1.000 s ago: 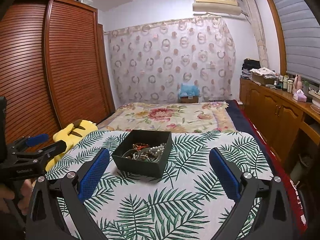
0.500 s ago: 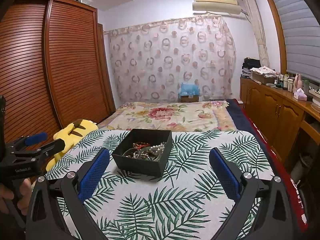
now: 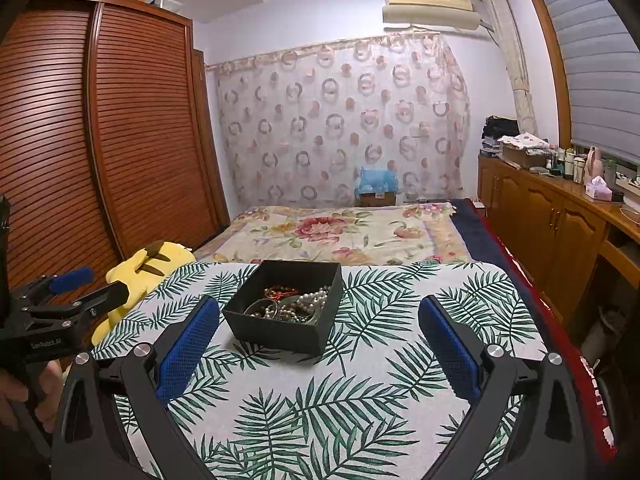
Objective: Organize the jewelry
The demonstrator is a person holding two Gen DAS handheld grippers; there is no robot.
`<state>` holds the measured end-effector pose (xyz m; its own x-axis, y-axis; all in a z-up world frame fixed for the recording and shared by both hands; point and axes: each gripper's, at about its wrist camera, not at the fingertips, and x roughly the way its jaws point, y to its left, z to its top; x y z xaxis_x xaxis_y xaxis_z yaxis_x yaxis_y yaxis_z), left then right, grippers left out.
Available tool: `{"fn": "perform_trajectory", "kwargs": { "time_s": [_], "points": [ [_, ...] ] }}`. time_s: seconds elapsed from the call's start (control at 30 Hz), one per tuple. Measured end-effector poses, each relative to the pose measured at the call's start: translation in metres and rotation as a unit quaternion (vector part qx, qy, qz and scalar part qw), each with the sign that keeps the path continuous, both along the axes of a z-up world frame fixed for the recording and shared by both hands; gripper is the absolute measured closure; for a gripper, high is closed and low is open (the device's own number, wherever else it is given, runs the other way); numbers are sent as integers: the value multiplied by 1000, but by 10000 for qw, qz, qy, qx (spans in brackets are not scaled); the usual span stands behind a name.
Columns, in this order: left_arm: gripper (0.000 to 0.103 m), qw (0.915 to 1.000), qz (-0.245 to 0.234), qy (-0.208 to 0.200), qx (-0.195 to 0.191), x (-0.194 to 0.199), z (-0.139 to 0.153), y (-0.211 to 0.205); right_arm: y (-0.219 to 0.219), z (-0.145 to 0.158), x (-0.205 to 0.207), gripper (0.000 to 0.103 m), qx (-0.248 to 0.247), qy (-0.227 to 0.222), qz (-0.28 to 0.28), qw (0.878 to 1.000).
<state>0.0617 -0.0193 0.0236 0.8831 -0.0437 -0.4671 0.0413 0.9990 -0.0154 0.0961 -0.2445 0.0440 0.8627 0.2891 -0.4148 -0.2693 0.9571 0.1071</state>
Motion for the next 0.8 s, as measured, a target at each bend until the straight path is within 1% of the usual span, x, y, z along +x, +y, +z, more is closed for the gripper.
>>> {"fn": "perform_trajectory", "kwargs": {
  "time_s": [0.8],
  "points": [
    [8,10000,4,-22,21,-2,2,1,-2,2,1,3,17,8,6,10000]
  ]
}}
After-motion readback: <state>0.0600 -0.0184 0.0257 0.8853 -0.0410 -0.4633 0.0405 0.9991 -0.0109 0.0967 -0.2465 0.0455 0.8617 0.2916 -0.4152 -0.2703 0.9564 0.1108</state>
